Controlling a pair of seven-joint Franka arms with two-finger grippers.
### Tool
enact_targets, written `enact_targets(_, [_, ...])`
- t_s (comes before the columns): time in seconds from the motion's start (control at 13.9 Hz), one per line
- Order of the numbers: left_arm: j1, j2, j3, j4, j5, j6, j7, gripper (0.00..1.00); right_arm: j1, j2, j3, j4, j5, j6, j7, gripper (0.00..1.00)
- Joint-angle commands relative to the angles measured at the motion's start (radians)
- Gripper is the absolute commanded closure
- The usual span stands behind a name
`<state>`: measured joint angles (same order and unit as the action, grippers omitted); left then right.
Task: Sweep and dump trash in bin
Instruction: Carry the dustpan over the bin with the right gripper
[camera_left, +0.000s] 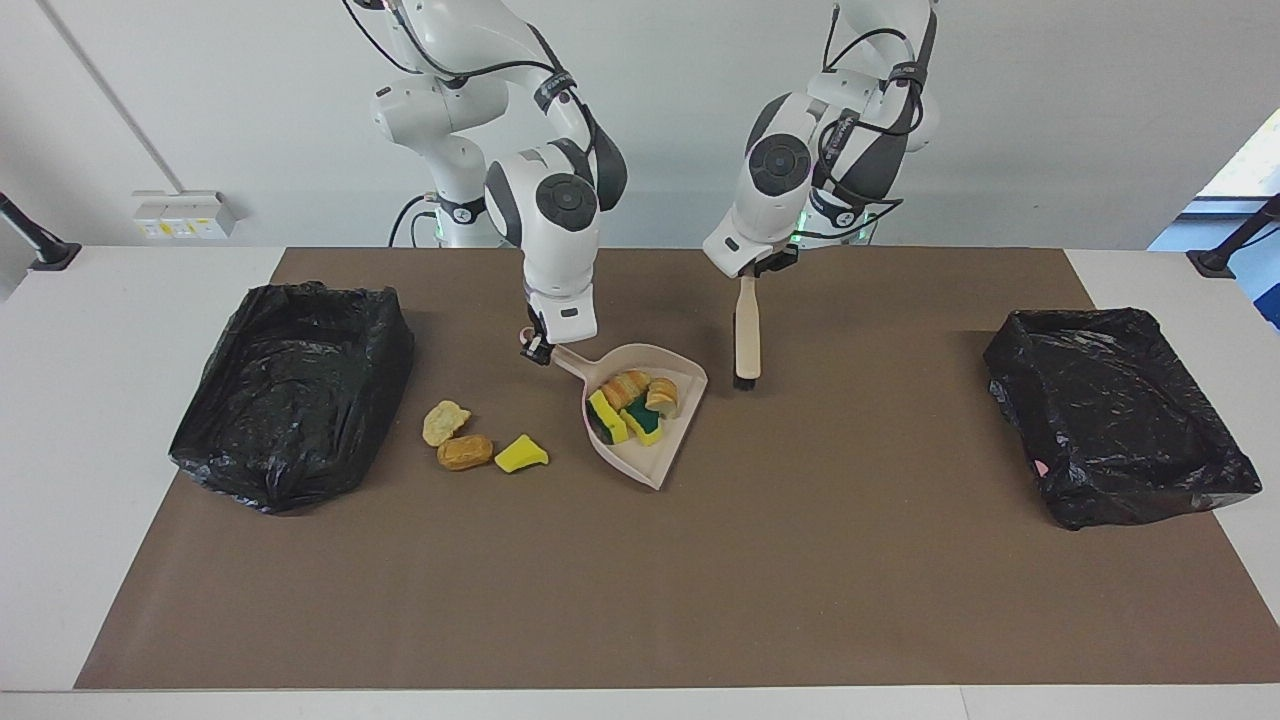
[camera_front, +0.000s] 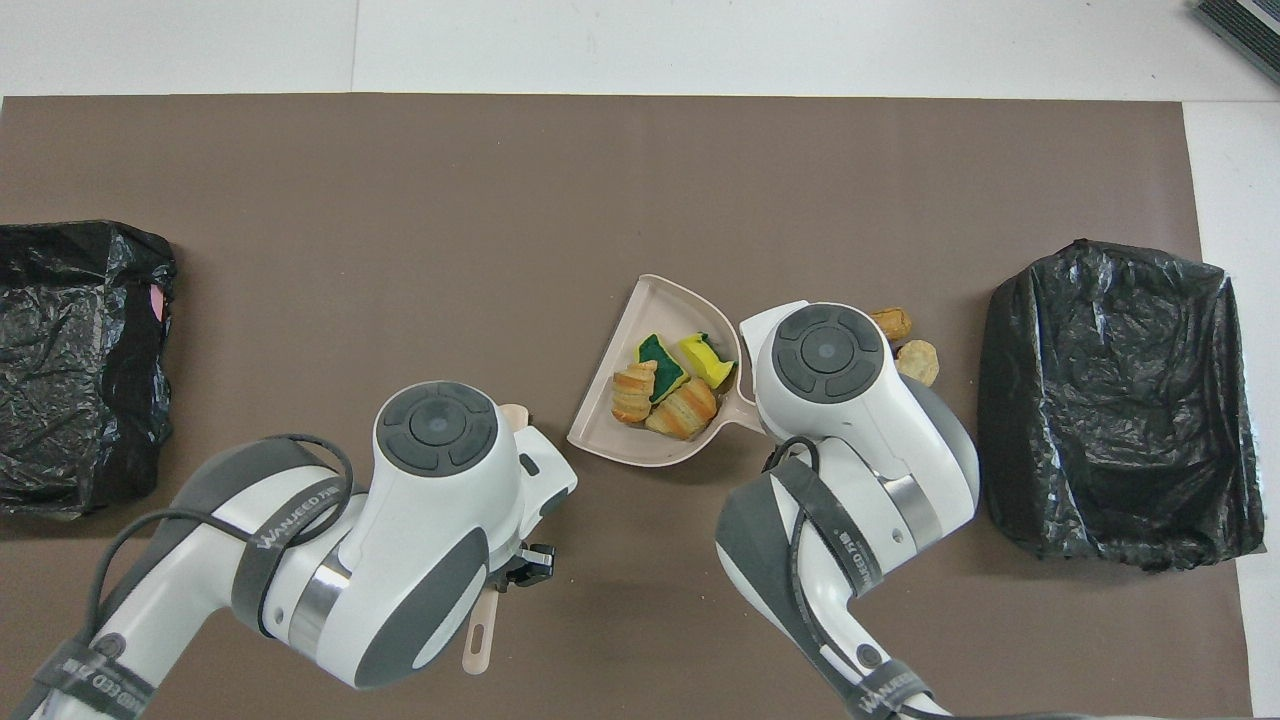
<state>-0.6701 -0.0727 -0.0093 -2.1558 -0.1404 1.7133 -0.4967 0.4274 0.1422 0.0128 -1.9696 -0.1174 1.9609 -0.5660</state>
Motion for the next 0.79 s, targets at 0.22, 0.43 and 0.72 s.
enact_targets(0.22, [-0.241, -0.176, 0.003, -0.272, 0.012, 0.276, -0.359, 1.00, -0.128, -0.111, 0.001, 0.031, -0.010, -0.023, 0.017, 1.00])
enact_targets(0.43, [-0.389, -0.174, 0.002, -0.321, 0.010, 0.369, -0.501, 1.00, -0.277, -0.179, 0.001, 0.081, -0.015, -0.121, -0.076, 1.00])
enact_targets(0.72, [-0.445, -0.159, -0.003, -0.341, -0.002, 0.431, -0.520, 1.00, -0.496, -0.234, 0.000, 0.098, -0.015, -0.266, -0.314, 1.00])
